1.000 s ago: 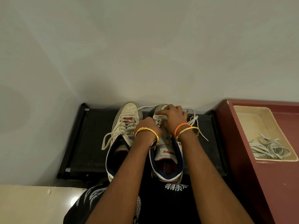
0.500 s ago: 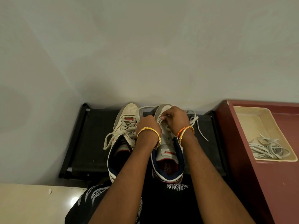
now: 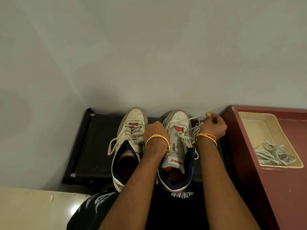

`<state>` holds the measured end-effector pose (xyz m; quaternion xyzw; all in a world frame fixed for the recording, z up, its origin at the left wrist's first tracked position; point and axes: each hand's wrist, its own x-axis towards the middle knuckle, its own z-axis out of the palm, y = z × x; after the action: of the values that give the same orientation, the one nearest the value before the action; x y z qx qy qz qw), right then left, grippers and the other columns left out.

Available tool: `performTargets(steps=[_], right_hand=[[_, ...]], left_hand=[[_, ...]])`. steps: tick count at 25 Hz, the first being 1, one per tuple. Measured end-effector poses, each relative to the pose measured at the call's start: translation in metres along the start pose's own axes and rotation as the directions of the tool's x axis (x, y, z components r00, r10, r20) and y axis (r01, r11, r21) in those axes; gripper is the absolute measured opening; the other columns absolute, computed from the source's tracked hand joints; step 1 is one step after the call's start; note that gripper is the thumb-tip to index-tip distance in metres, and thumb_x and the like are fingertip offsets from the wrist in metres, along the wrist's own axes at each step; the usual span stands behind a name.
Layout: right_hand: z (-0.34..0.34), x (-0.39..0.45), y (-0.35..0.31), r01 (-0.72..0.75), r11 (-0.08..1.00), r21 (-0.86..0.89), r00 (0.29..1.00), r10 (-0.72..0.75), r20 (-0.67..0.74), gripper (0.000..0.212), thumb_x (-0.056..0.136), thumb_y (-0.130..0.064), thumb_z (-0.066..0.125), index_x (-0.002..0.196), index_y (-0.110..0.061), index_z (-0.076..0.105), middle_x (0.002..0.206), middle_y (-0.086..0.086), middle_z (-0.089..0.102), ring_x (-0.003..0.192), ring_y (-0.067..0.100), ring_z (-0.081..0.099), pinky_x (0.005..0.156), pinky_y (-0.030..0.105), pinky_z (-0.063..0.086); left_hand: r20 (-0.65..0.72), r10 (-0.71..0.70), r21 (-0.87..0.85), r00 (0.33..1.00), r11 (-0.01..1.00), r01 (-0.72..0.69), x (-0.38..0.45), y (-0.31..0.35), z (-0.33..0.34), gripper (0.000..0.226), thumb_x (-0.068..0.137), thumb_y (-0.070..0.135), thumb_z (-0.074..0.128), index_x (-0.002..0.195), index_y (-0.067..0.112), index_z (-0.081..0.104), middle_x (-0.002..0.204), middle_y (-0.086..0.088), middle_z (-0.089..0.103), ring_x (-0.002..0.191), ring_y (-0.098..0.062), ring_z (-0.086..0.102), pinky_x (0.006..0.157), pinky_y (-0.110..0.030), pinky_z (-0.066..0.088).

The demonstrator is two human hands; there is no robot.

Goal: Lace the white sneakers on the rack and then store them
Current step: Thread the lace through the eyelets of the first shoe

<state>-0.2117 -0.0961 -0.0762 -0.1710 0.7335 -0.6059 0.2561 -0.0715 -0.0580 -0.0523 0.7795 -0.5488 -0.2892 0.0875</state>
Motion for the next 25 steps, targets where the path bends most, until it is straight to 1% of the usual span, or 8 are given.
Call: performTargets(steps=[2,4,6,8,10,16,20,25], right_hand=[[-0.002,-0.006,-0.001,0.252,0.92,-0.3,0.967,-0.223,0.125,0.022,0.084,0.005,0.055,0.096,-0.006,0.068,0.111,0.015,0.06,0.101,0.027,0.059,0.086,0.032,0.049],[0.002,-0.016,-0.005,0.622,0.702,-0.347,0.755,-0.418,0.506,0.028,0.08,0.003,0.055,0.099,-0.01,0.071,0.112,0.012,0.062,0.11,0.03,0.055,0.092,0.035,0.044],[0.011,-0.03,-0.008,0.825,0.48,-0.299,0.471,-0.29,0.833,0.03,0.083,-0.01,0.058,0.109,-0.019,0.07,0.115,0.005,0.063,0.118,0.029,0.049,0.102,0.041,0.035],[0.021,-0.042,-0.01,0.9,0.286,-0.328,0.362,-0.073,0.929,0.031,0.09,-0.019,0.054,0.116,-0.03,0.066,0.122,0.0,0.06,0.125,0.027,0.04,0.107,0.043,0.023],[0.027,-0.047,-0.009,0.912,0.197,-0.36,0.367,-0.001,0.93,0.027,0.093,-0.019,0.053,0.112,-0.032,0.068,0.119,-0.001,0.06,0.124,0.028,0.037,0.106,0.043,0.02],[0.027,-0.042,-0.004,0.859,0.248,-0.448,0.477,-0.071,0.876,0.017,0.093,-0.017,0.051,0.103,-0.017,0.065,0.105,0.004,0.065,0.117,0.028,0.046,0.107,0.042,0.018],[0.025,-0.039,-0.002,0.927,0.225,-0.301,0.375,-0.481,0.793,0.014,0.077,-0.004,0.062,0.086,-0.012,0.068,0.084,0.008,0.066,0.095,0.035,0.055,0.09,0.032,0.019],[0.013,-0.015,-0.016,0.909,0.359,-0.212,0.417,-0.791,0.448,0.017,0.073,0.0,0.055,0.077,-0.009,0.069,0.075,0.008,0.066,0.078,0.036,0.06,0.077,0.029,0.026]], left_hand=[[0.005,0.028,0.028,1.0,0.999,-0.029,0.001,-0.003,0.0,0.024,0.09,0.016,0.058,0.11,0.004,0.065,0.11,-0.015,0.065,0.101,-0.03,0.062,0.078,-0.035,0.05],[-0.002,0.043,0.046,0.999,0.998,-0.043,0.003,-0.007,0.0,0.023,0.09,0.016,0.059,0.108,0.004,0.066,0.108,-0.015,0.066,0.099,-0.03,0.062,0.077,-0.035,0.05],[-0.017,0.066,0.055,0.998,0.996,-0.065,0.004,-0.01,0.001,0.022,0.09,0.017,0.058,0.106,0.005,0.067,0.105,-0.014,0.067,0.097,-0.03,0.063,0.075,-0.035,0.05],[-0.043,0.087,0.051,0.995,0.995,-0.084,0.004,-0.012,0.002,0.02,0.091,0.018,0.057,0.103,0.006,0.068,0.101,-0.014,0.068,0.093,-0.029,0.064,0.071,-0.034,0.049],[-0.051,0.098,0.049,0.994,0.994,-0.095,0.003,-0.013,0.001,0.021,0.092,0.023,0.058,0.101,0.007,0.069,0.098,-0.013,0.068,0.09,-0.029,0.064,0.067,-0.032,0.046],[-0.049,0.05,0.038,0.998,0.998,-0.049,0.003,-0.014,-0.001,0.023,0.089,0.027,0.061,0.101,0.009,0.069,0.098,-0.012,0.068,0.091,-0.028,0.064,0.071,-0.034,0.049],[-0.085,0.0,0.057,0.996,0.998,0.005,-0.002,-0.008,-0.006,0.021,0.09,0.02,0.06,0.105,0.007,0.066,0.104,-0.012,0.067,0.097,-0.029,0.063,0.074,-0.035,0.05],[-0.067,-0.034,0.054,0.997,0.998,0.038,-0.003,-0.006,-0.01,0.021,0.091,0.015,0.057,0.108,0.006,0.065,0.109,-0.012,0.066,0.101,-0.029,0.063,0.073,-0.033,0.048]])
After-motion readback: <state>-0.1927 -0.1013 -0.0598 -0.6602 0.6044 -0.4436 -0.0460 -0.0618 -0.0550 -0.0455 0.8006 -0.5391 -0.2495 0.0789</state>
